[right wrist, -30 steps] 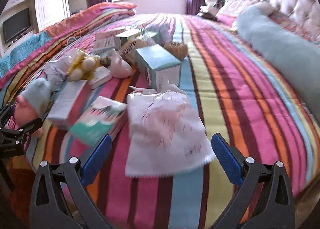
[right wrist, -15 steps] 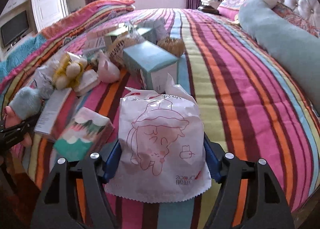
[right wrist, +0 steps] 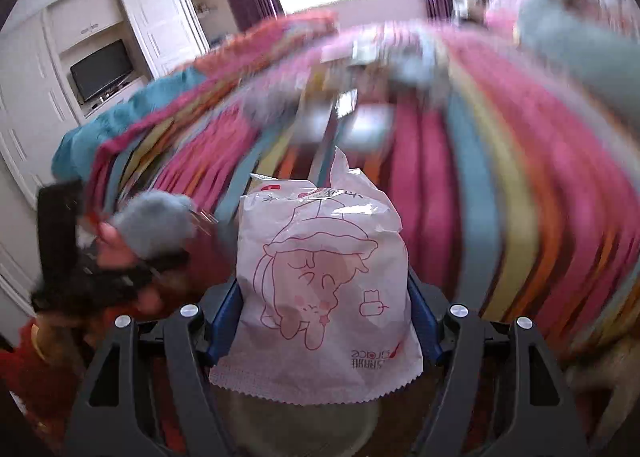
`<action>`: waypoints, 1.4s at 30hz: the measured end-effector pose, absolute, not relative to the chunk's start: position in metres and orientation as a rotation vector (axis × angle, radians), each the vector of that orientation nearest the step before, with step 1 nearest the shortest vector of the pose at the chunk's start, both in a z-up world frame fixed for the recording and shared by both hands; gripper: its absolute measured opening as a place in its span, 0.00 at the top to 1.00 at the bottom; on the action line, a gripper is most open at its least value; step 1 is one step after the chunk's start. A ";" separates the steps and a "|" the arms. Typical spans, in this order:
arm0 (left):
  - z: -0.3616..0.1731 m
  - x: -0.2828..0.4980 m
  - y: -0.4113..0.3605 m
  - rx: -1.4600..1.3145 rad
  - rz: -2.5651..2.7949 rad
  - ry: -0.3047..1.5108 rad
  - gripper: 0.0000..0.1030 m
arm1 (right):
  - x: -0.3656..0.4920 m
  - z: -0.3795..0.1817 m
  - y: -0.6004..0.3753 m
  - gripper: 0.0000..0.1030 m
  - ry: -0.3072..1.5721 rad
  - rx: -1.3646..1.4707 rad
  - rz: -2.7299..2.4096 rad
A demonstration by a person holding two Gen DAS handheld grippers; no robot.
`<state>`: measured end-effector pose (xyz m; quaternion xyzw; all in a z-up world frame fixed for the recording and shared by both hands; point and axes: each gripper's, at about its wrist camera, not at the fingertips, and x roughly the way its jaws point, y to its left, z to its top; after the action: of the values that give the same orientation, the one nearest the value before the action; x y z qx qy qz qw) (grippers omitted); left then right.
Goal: Collect trash
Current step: 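Drop pink plush from left tool while right tool drops white bag into basket, then drop crumpled paper from left tool while right tool drops green tissue pack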
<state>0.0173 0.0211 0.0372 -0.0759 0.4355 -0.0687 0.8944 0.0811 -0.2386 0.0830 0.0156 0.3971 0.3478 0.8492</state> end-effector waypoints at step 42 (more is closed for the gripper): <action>0.026 0.017 0.036 -0.102 0.010 0.951 0.10 | 0.067 0.019 -0.217 0.10 0.961 0.024 0.565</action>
<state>0.0166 0.0359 0.0258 -0.0490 0.4576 0.0048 0.8878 0.0674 -0.2170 0.0189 0.0116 0.4561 0.2679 0.8486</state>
